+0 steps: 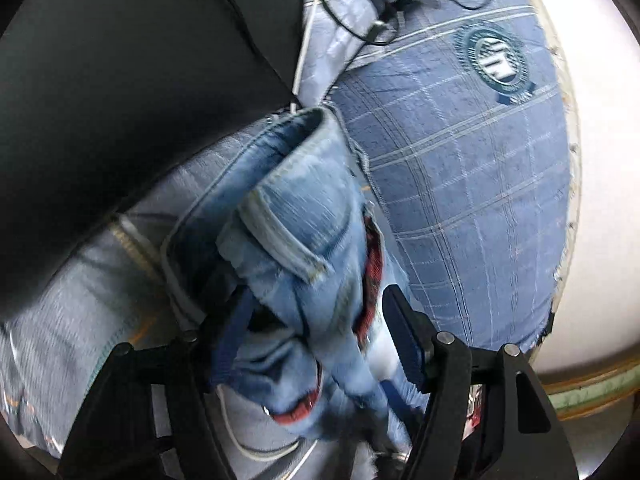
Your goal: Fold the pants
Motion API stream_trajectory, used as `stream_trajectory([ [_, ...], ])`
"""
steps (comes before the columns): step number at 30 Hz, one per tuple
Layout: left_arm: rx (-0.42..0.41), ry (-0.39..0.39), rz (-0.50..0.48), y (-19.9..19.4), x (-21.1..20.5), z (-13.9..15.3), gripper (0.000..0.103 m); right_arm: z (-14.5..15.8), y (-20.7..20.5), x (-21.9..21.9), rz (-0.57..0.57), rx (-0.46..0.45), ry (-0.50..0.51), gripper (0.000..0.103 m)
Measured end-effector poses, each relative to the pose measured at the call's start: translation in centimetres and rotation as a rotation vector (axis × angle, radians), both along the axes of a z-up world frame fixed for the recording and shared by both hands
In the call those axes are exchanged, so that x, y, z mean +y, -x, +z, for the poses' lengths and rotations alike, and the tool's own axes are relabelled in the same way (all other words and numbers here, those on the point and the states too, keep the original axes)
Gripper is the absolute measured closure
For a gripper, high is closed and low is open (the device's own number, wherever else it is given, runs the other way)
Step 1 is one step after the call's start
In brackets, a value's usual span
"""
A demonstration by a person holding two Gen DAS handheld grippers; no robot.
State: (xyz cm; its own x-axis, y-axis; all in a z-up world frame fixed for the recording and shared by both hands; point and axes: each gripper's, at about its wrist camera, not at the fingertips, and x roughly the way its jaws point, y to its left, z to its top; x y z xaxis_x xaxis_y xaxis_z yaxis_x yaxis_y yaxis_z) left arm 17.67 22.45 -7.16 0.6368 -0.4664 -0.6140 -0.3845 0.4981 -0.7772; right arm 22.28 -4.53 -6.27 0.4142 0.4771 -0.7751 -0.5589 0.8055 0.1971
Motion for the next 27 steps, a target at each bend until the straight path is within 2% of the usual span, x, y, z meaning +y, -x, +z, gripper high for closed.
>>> stream_trajectory([
  [1,0.003,-0.004,0.003,-0.2,0.0,0.0,0.036,-0.6,-0.3,0.5,0.007,0.019,0.005,0.049],
  [2,0.006,-0.010,0.010,-0.5,0.1,0.0,0.038,-1.1,-0.5,0.7,0.003,0.037,0.016,0.067],
  [4,0.010,-0.023,0.026,-0.6,0.0,0.2,0.060,-1.9,-0.8,0.4,-0.040,0.052,0.051,0.082],
  [8,-0.045,-0.047,0.047,-0.1,-0.2,1.4,0.074,-1.1,-0.5,-1.2,-0.074,0.061,-0.038,0.091],
  [9,-0.071,-0.054,0.049,0.2,-0.3,2.0,0.081,-0.4,-0.2,-1.5,-0.085,0.051,-0.055,0.091],
  [10,-0.110,-0.071,0.048,0.7,-0.5,2.9,0.083,0.3,0.0,-1.5,-0.090,0.039,-0.066,0.092],
  [13,-0.202,-0.121,0.049,2.8,-1.1,5.6,0.083,3.1,1.3,-1.9,-0.097,-0.019,-0.096,0.092],
  [16,-0.211,-0.157,0.045,5.2,-1.7,6.2,0.083,4.6,2.8,-2.7,-0.103,-0.029,-0.129,0.092],
  [18,-0.174,-0.202,0.040,6.0,-2.2,5.3,0.083,4.0,3.8,-2.9,-0.096,-0.015,-0.118,0.092],
  [20,-0.073,-0.272,0.017,5.7,-2.8,3.3,0.080,2.1,4.3,-2.8,-0.094,0.025,-0.092,0.091],
  [22,0.046,-0.270,-0.006,4.8,-2.6,0.9,0.072,-0.9,4.2,-2.2,-0.092,0.069,-0.044,0.089],
  [24,0.090,-0.265,-0.017,4.4,-2.4,0.0,0.066,-2.8,4.6,-2.8,-0.106,0.092,-0.061,0.087],
  [27,0.077,-0.324,0.014,4.8,-2.2,0.7,0.048,-1.7,4.4,-3.6,-0.103,0.130,-0.125,0.067],
])
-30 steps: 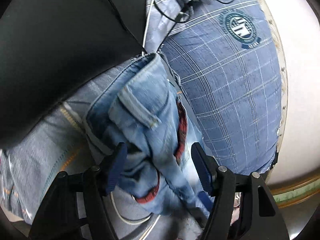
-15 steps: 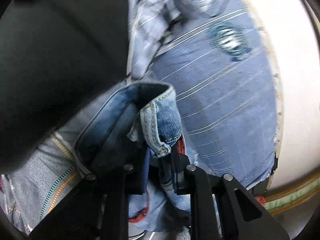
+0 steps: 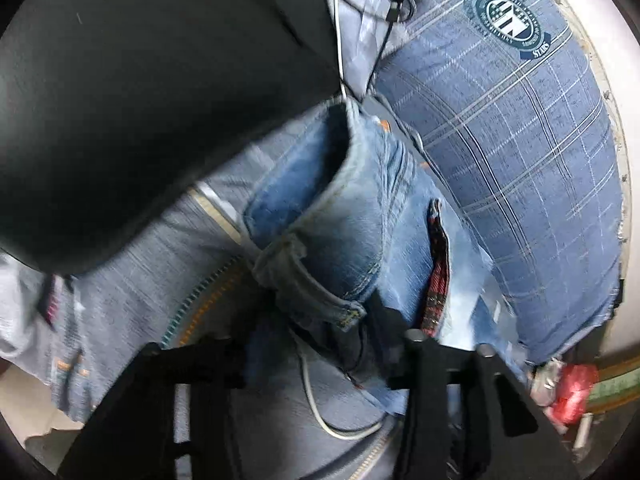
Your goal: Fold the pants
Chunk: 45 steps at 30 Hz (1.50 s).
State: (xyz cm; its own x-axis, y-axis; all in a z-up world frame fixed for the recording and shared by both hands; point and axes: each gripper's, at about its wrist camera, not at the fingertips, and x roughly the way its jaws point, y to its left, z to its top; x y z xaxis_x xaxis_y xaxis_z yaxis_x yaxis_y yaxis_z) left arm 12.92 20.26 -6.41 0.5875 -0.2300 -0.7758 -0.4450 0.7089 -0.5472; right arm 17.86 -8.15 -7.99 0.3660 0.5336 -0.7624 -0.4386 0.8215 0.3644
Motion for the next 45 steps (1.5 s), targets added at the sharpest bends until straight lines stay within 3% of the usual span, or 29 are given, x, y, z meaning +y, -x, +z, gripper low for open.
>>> stream_trajectory([
  [2,-0.039,-0.061,0.020,0.6,-0.3,1.2,0.042,1.8,0.3,-1.2,-0.006,-0.010,-0.063,0.045],
  [4,-0.079,-0.135,0.043,1.4,-1.0,2.5,0.040,3.8,1.2,-3.1,-0.040,-0.052,-0.100,0.039],
  [9,-0.186,-0.320,0.073,3.5,-3.7,5.8,0.039,6.4,1.9,-10.1,-0.153,-0.069,-0.170,0.036],
  [13,-0.329,-0.383,-0.006,4.4,-8.0,8.5,0.032,8.9,0.9,-17.0,-0.297,-0.079,-0.241,0.034],
  [16,-0.459,-0.398,-0.144,5.0,-12.7,9.9,0.020,10.5,0.6,-23.0,-0.423,-0.093,-0.256,0.034],
  [18,-0.501,-0.362,-0.254,5.0,-15.5,10.0,0.020,10.5,0.7,-27.3,-0.516,-0.121,-0.267,0.034],
  [20,-0.511,-0.308,-0.392,4.5,-19.2,9.3,0.020,9.4,1.3,-31.0,-0.609,-0.125,-0.311,0.032],
  [24,-0.462,-0.305,-0.606,4.2,-26.6,6.6,0.020,5.8,1.6,-37.8,-0.775,-0.019,-0.412,0.032],
  [27,-0.418,-0.340,-0.770,4.1,-32.7,4.8,0.020,5.0,1.6,-39.8,-0.845,0.015,-0.444,0.032],
  [30,-0.406,-0.468,-0.934,4.5,-39.1,3.3,0.020,4.4,2.1,-41.6,-0.875,0.039,-0.481,0.032],
  [33,-0.396,-0.565,-1.032,4.1,-43.8,1.3,0.020,4.2,2.4,-42.2,-0.892,0.048,-0.512,0.032],
  [39,-0.339,-0.696,-1.107,1.7,-49.5,-2.5,0.035,3.9,2.5,-44.1,-0.902,0.061,-0.531,0.032],
  [41,-0.367,-0.705,-1.097,1.4,-50.0,-2.5,0.037,3.5,2.6,-44.6,-0.906,0.074,-0.555,0.032],
  [44,-0.327,-0.622,-1.071,-0.7,-49.9,-2.0,0.055,2.9,2.4,-44.6,-0.897,0.099,-0.585,0.032],
  [45,-0.322,-0.592,-1.058,-1.4,-49.6,-1.7,0.075,2.8,2.2,-44.4,-0.887,0.106,-0.583,0.032],
])
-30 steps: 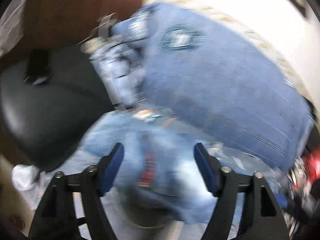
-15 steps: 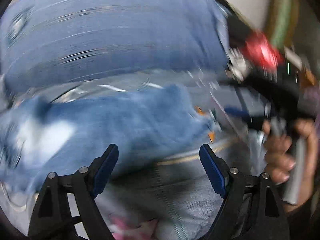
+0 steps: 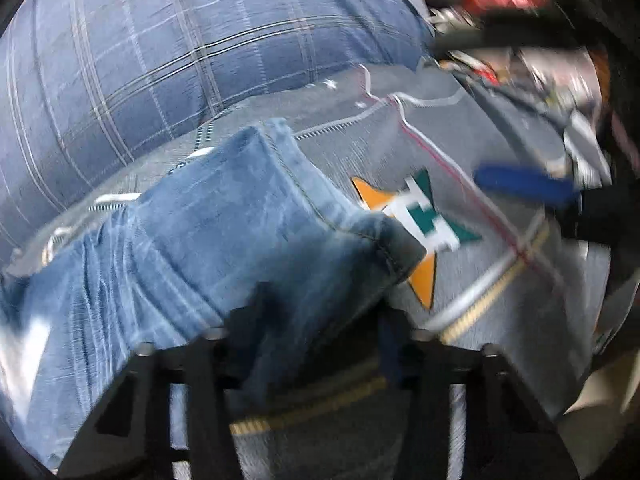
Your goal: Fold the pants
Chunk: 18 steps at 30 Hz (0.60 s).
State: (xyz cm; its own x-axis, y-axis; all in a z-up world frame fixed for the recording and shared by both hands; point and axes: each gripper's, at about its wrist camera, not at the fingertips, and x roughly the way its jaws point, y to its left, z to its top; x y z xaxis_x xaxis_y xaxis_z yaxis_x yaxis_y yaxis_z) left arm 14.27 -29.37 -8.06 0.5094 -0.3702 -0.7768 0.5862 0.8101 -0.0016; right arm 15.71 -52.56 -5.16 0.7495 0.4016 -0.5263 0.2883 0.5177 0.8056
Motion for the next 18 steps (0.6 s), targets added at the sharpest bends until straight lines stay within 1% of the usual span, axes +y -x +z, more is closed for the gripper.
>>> stream_trajectory([
  [1,0.011,0.002,0.000,-0.2,-0.2,0.1,0.087,0.0,-0.1,0.2,0.007,0.004,0.003,0.032],
  [2,0.022,0.008,0.004,-0.4,-0.1,0.2,0.088,-0.1,-0.3,0.4,0.018,0.009,0.009,0.032],
  [3,0.038,0.036,0.010,-0.6,0.3,0.6,0.090,-0.1,-0.5,0.6,0.028,0.011,0.010,0.032],
  [7,0.096,0.214,0.051,-0.3,3.7,2.6,0.091,-0.6,-1.6,1.4,0.088,0.012,-0.049,0.032],
  [8,0.106,0.243,0.064,0.0,4.5,3.0,0.091,-0.8,-2.1,1.5,0.107,0.016,-0.065,0.032],
  [11,0.120,0.298,0.077,0.9,5.8,3.7,0.091,-1.3,-4.1,2.3,0.170,0.043,-0.085,0.032],
  [14,0.133,0.327,0.094,1.4,6.5,3.8,0.091,-2.1,-6.8,3.3,0.235,0.089,-0.085,0.032],
  [16,0.148,0.360,0.101,1.5,6.7,3.8,0.092,-3.3,-8.2,4.2,0.266,0.136,-0.092,0.033],
  [18,0.170,0.381,0.103,1.6,7.0,3.8,0.092,-4.2,-8.7,5.1,0.281,0.177,-0.077,0.061],
])
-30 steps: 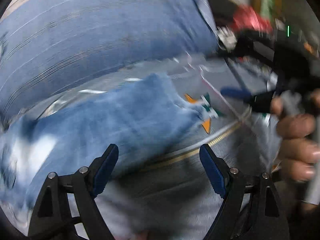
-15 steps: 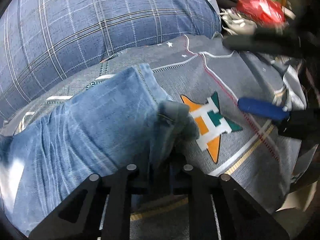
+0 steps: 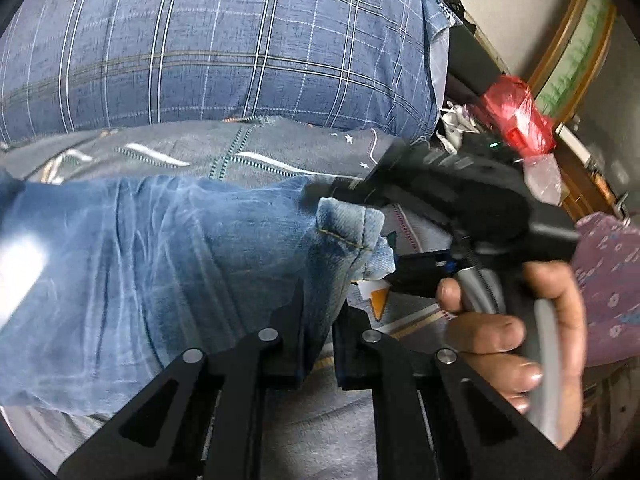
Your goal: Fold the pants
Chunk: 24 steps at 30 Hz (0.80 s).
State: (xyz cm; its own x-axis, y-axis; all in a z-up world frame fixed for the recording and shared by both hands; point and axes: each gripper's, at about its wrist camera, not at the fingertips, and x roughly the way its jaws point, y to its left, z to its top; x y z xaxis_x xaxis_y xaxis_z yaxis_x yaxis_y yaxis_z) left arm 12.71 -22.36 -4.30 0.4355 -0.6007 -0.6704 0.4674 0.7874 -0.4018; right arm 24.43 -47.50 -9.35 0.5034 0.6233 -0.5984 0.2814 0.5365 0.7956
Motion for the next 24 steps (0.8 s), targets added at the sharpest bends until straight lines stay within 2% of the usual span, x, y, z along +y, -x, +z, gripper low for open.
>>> stream_trajectory([
  [1,0.011,0.005,0.000,-0.1,0.1,-0.1,0.091,0.1,-0.1,0.2,0.004,0.000,0.014,0.082],
  [2,0.017,0.016,-0.004,0.0,0.1,-0.1,0.092,0.4,-0.1,0.2,0.000,-0.009,0.035,0.088],
  [4,0.018,0.046,-0.005,0.2,0.5,0.4,0.091,2.0,0.4,0.2,-0.017,-0.089,0.037,0.092],
  [6,0.010,0.082,0.002,0.5,1.1,1.3,0.091,3.5,0.8,0.7,-0.017,-0.154,0.057,0.092],
  [9,0.002,0.155,0.030,1.0,3.1,3.0,0.091,6.7,1.6,2.5,-0.002,-0.300,0.045,0.092],
  [13,0.020,0.239,0.094,1.3,7.1,4.4,0.091,9.5,2.1,5.9,0.066,-0.413,0.032,0.092],
  [18,0.067,0.342,0.174,1.4,13.2,4.9,0.091,11.8,0.8,11.9,0.175,-0.447,-0.006,0.092],
  [20,0.079,0.369,0.206,1.2,15.2,4.7,0.091,12.2,0.0,14.3,0.216,-0.451,0.009,0.092],
  [24,0.105,0.407,0.281,0.8,19.1,3.1,0.091,11.1,-1.6,19.9,0.281,-0.429,0.027,0.092],
])
